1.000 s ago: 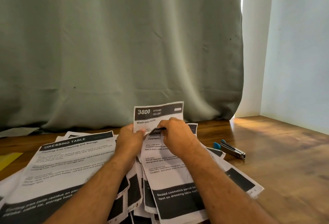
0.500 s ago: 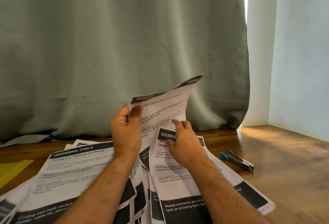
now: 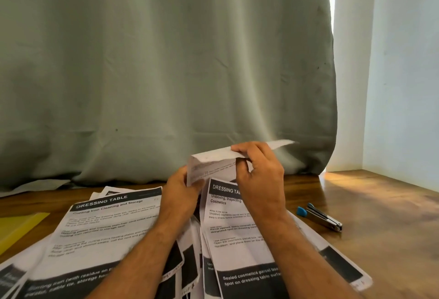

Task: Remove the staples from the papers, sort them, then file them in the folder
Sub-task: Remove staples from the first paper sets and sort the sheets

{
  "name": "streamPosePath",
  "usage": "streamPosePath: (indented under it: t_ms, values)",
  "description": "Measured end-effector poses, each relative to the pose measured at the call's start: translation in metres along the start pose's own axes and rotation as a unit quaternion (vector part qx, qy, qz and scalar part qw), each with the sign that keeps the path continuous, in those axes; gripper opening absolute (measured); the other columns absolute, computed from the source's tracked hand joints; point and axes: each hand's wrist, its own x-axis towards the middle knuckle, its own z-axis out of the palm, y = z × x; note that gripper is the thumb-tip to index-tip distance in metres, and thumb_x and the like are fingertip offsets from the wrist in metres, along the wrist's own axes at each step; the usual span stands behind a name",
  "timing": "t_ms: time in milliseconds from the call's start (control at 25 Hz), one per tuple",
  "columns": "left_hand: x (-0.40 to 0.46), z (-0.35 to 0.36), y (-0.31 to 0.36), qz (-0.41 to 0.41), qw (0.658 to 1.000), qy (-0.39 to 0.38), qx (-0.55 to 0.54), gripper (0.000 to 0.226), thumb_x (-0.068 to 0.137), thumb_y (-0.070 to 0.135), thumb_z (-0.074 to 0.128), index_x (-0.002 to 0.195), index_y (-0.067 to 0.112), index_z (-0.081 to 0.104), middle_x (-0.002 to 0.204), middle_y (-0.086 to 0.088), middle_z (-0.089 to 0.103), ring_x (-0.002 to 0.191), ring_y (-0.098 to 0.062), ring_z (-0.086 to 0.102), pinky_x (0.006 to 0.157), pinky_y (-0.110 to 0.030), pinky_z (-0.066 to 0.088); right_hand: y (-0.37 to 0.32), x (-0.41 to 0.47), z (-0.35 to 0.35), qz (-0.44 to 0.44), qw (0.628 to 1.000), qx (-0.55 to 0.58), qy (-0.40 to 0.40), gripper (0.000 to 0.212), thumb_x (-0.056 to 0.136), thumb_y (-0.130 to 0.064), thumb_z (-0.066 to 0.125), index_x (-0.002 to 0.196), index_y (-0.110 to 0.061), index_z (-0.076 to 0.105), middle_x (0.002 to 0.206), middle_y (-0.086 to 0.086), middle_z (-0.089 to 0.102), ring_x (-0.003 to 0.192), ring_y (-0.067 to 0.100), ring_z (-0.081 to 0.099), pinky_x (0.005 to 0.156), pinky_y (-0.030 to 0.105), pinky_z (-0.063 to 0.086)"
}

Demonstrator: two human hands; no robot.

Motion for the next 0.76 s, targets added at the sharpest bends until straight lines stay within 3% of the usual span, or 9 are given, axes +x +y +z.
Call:
streamPosePath:
  t_ms: [80,200,320,400,520,600,680,760]
  values:
    - [-0.001,-0.005,-0.005,-0.02,1.0,0.01,-0.012,0.022,0.1,0.018,0.059,0.101,0.039,0.067,0.098,0.017,0.07,0.087,-0.003,0.065,0.064,-0.013,0.048,-0.005,0.001,0.001,-0.032,0.999,0.018,0.005,0.018,0.091,-0.013,0.066,0.108,-0.01,0.07,0.109,0.004,0.067,0.099,0.014,0.065,0.087,0.012,0.053]
    - [0.004,-0.012,0.009,0.031,0.995,0.07,-0.058,0.029,0.101,0.014,0.056,0.088,0.039,0.066,0.084,0.018,0.072,0.081,-0.006,0.07,0.059,-0.014,0.05,-0.016,0.002,0.0,-0.066,0.996,0.056,0.012,0.02,0.091,-0.015,0.065,0.11,-0.01,0.07,0.119,0.006,0.066,0.109,0.015,0.063,0.094,0.022,0.052]
    - [0.006,-0.019,0.032,0.065,0.968,0.078,-0.231,0.046,0.106,0.007,0.042,0.078,0.025,0.074,0.073,0.013,0.074,0.075,-0.009,0.074,0.057,-0.014,0.053,-0.029,0.002,-0.001,-0.086,0.99,0.107,0.017,0.023,0.093,-0.02,0.064,0.112,-0.01,0.069,0.128,0.007,0.063,0.119,0.015,0.058,0.097,0.029,0.053]
    - [0.006,-0.024,0.041,0.084,0.946,0.062,-0.307,0.054,0.105,0.014,0.041,0.07,0.03,0.079,0.072,0.01,0.074,0.077,-0.015,0.074,0.059,-0.017,0.054,-0.034,0.001,-0.002,-0.093,0.987,0.127,0.024,0.023,0.092,-0.02,0.064,0.112,-0.01,0.069,0.132,0.006,0.062,0.123,0.017,0.058,0.094,0.037,0.056]
    - [0.009,-0.035,0.04,0.121,0.963,0.087,-0.227,0.03,0.097,0.028,0.056,0.078,0.037,0.077,0.083,0.015,0.075,0.093,-0.019,0.073,0.067,-0.023,0.058,-0.036,0.003,-0.005,-0.098,0.985,0.142,0.023,0.023,0.093,-0.02,0.061,0.112,-0.009,0.069,0.132,0.007,0.062,0.125,0.015,0.056,0.096,0.036,0.055]
    - [0.008,-0.044,0.036,0.125,0.979,0.081,-0.141,0.027,0.099,0.014,0.059,0.087,0.035,0.072,0.086,0.021,0.075,0.095,-0.009,0.073,0.065,-0.02,0.058,-0.042,0.008,-0.006,-0.09,0.985,0.145,0.035,0.022,0.094,-0.017,0.059,0.111,-0.007,0.069,0.128,0.01,0.064,0.122,0.012,0.057,0.101,0.023,0.049]
    - [0.005,-0.056,0.036,0.118,0.985,0.047,-0.12,0.028,0.096,0.007,0.061,0.093,0.033,0.071,0.088,0.02,0.076,0.089,-0.002,0.072,0.065,-0.019,0.058,-0.057,0.02,-0.005,-0.075,0.985,0.142,0.062,0.02,0.095,-0.013,0.056,0.107,-0.005,0.07,0.118,0.011,0.067,0.11,0.011,0.06,0.095,0.012,0.047]
    - [0.001,-0.078,0.039,0.098,0.988,0.013,-0.116,0.024,0.095,0.003,0.063,0.095,0.025,0.074,0.092,0.009,0.078,0.087,-0.01,0.074,0.068,-0.023,0.06,-0.077,0.038,-0.001,-0.051,0.986,0.142,0.069,0.018,0.094,-0.007,0.055,0.102,-0.006,0.071,0.105,0.008,0.067,0.094,0.007,0.06,0.082,0.005,0.044]
